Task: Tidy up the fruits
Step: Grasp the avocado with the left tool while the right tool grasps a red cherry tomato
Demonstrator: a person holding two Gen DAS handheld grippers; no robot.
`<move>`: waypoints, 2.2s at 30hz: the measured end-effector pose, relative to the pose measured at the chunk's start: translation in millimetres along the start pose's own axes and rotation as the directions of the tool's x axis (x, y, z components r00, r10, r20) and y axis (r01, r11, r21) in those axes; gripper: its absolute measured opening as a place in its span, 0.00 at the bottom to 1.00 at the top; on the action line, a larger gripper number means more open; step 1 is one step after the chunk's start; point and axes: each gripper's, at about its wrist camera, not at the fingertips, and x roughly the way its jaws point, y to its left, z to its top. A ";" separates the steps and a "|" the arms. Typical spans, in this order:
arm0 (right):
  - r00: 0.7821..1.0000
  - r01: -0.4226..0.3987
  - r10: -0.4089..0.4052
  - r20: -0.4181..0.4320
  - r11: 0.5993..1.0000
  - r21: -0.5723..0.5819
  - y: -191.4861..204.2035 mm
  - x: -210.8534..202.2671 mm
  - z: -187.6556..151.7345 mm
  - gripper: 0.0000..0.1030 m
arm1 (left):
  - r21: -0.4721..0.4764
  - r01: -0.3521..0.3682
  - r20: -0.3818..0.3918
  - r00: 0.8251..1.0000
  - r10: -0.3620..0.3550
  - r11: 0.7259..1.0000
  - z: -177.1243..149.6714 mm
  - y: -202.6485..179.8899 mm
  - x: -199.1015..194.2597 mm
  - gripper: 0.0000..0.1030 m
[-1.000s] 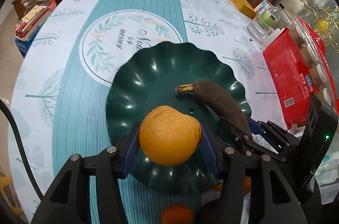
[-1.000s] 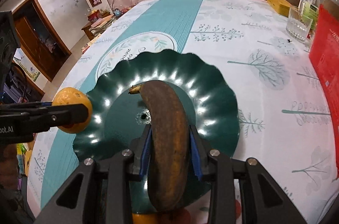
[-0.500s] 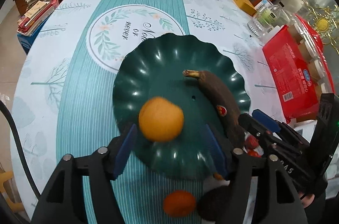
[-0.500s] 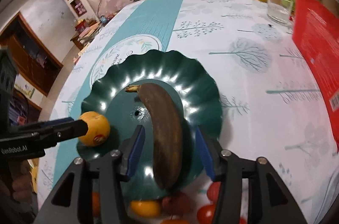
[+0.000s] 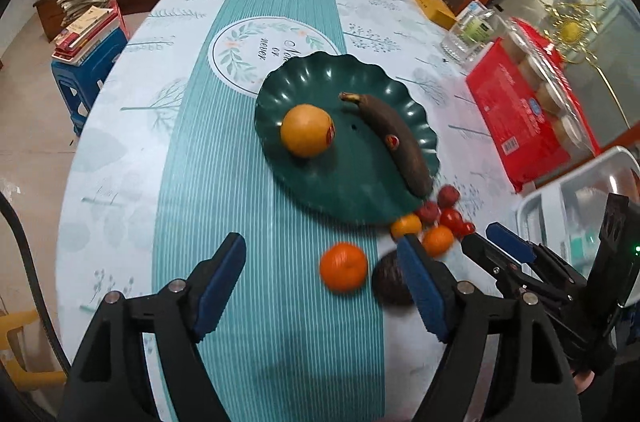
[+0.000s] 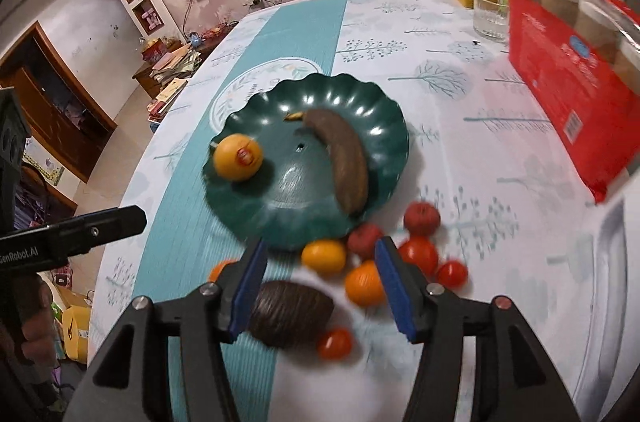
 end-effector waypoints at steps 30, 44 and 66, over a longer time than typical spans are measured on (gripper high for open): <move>0.999 -0.008 0.013 -0.030 0.985 0.173 -25.5 -64.4 -103.4 0.67 | 0.036 -0.018 -0.014 1.000 0.019 0.999 -97.0 -32.9 -48.5 0.83; 0.994 -0.109 0.107 -0.021 0.976 -0.186 -39.8 -47.8 -85.0 0.67 | -0.085 -0.125 -0.014 0.992 0.124 0.989 -76.8 -78.9 -8.8 0.88; 0.974 -0.205 0.224 -0.018 0.850 -0.484 -33.8 27.4 -79.7 0.66 | -0.226 -0.181 -0.224 0.966 0.130 0.957 -35.0 -78.6 100.1 0.89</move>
